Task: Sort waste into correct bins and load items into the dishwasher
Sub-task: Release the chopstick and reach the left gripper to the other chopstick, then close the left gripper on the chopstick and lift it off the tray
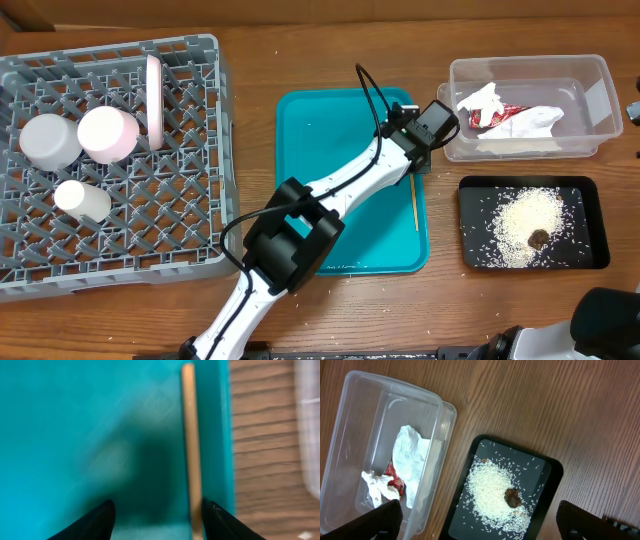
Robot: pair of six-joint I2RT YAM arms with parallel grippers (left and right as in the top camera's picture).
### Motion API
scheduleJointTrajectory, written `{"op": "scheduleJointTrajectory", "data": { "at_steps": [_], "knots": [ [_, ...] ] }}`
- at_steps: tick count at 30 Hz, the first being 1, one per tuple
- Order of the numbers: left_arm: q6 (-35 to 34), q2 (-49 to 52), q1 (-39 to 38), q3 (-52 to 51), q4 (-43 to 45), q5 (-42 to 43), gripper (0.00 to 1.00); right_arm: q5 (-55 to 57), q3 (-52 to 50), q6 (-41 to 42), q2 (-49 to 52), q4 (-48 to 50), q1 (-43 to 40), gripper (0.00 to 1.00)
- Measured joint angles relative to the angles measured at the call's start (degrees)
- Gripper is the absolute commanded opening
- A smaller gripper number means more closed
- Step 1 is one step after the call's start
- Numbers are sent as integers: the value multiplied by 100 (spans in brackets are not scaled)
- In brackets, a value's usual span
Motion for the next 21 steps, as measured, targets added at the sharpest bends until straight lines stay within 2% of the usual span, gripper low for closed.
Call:
{"op": "scheduleJointTrajectory", "data": {
  "at_steps": [4,7,10,11,16,18,21],
  "knots": [
    [22,52,0,33,24,-57,56,0,0,-2,0,2,-2,100],
    [107,79,0,59,17,-96,51,0,0,-2,0,0,-2,100],
    [245,83,0,66,-17,-138,39,0,0,0,0,0,0,100],
    [293,85,0,70,-52,-146,31,-2,0,-2,0,0,-2,100],
    [407,94,0,131,-330,-184,8,0,0,-2,0,0,-2,100],
    [437,105,7,184,-483,-175,4,0,0,0,0,2,-2,100],
    [476,155,39,369,-844,-157,4,0,0,0,0,2,-2,100]
  ]
}}
